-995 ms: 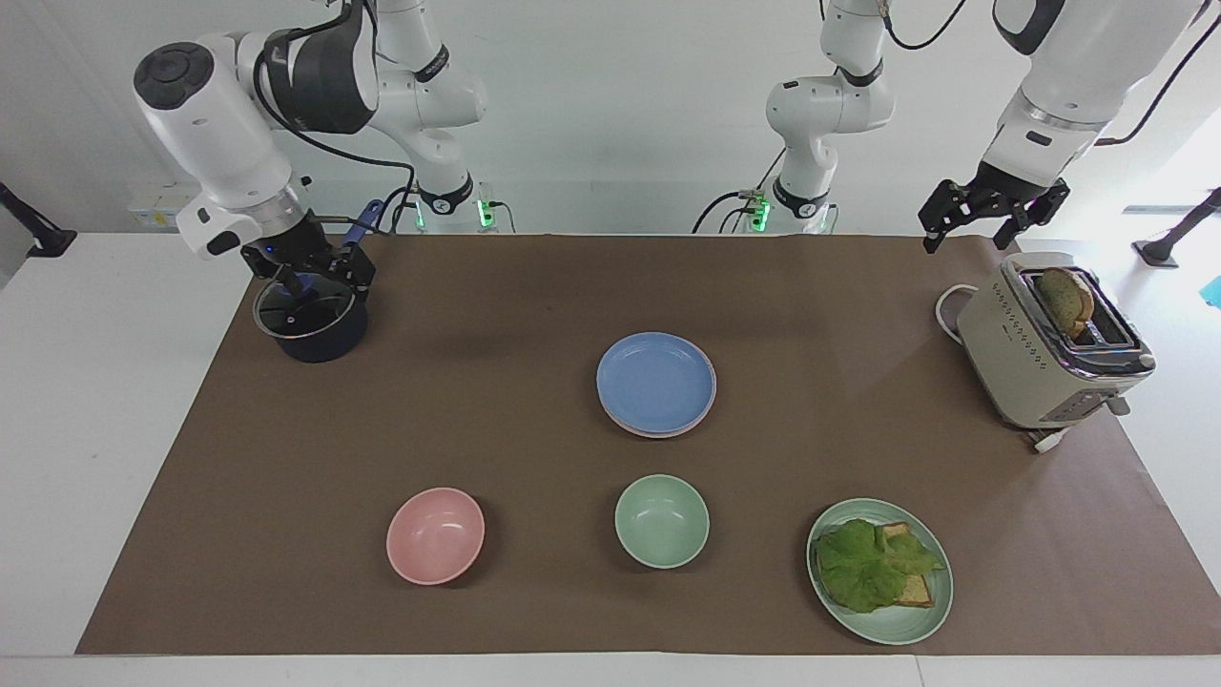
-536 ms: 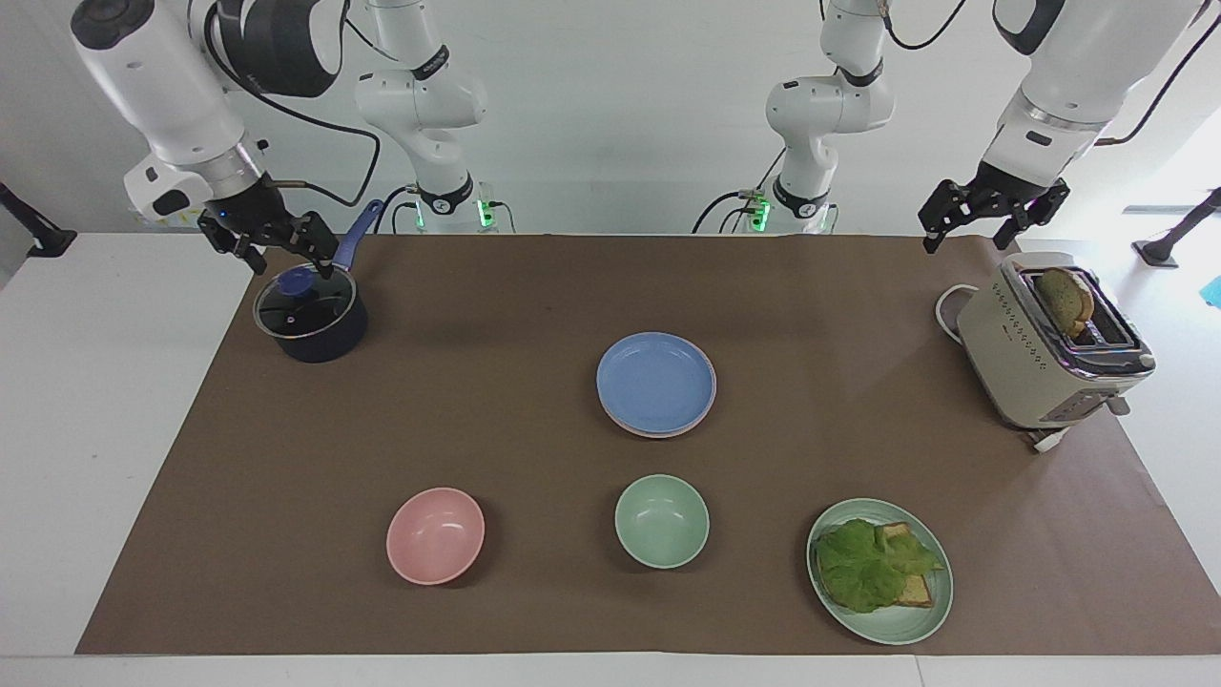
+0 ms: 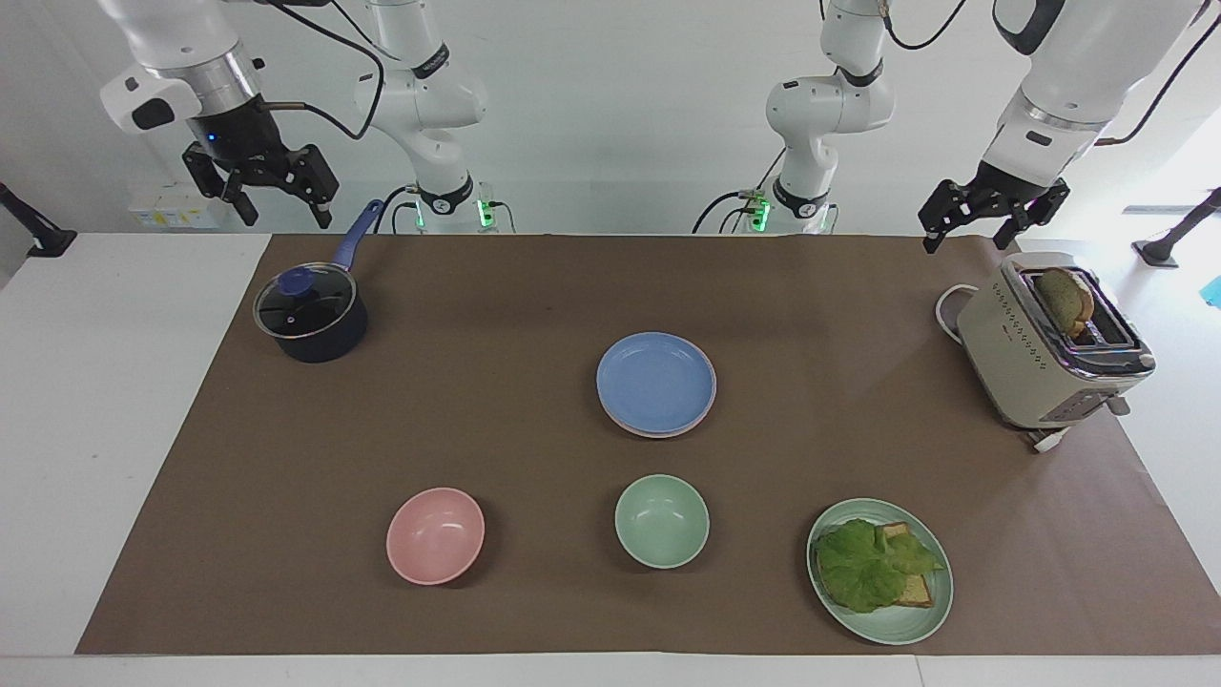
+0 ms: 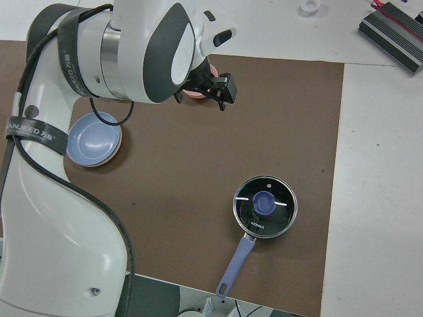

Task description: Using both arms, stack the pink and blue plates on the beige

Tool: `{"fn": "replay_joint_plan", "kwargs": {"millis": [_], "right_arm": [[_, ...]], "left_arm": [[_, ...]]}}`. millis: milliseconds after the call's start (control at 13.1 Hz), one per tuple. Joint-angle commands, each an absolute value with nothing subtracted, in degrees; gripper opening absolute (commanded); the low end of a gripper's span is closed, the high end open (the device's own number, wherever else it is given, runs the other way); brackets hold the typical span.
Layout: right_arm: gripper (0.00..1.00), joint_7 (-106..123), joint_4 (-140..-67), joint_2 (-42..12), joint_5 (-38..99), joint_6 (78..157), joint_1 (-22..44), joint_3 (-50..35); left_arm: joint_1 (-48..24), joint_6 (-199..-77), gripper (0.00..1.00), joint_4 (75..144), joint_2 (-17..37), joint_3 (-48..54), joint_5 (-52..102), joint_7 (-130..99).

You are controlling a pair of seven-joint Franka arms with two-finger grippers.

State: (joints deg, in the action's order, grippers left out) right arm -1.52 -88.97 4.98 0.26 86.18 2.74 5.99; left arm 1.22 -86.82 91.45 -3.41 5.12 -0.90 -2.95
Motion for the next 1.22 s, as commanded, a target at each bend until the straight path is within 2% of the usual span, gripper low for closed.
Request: {"fn": "replay_joint_plan", "kwargs": {"millis": [0,230,1148], "right_arm": [[1.00,-1.9,-90.6,6.1,-1.7,86.0,3.5,5.4],[1.00,-2.5,-93.8,7.1,-1.1,86.8,3.8,5.2],[1.00,-1.8,-93.3,6.8,-2.2,86.5,3.6,4.9]], "left_arm": [[1.8,-85.6,1.00,90.9,-3.7,5.6,-2.0,-2.4],[1.8,-85.6,1.00,90.9,-3.7,5.6,-2.0,-2.4],[1.8,-85.6,1.00,91.0,-3.7,5.6,-2.0,-2.4]]}}
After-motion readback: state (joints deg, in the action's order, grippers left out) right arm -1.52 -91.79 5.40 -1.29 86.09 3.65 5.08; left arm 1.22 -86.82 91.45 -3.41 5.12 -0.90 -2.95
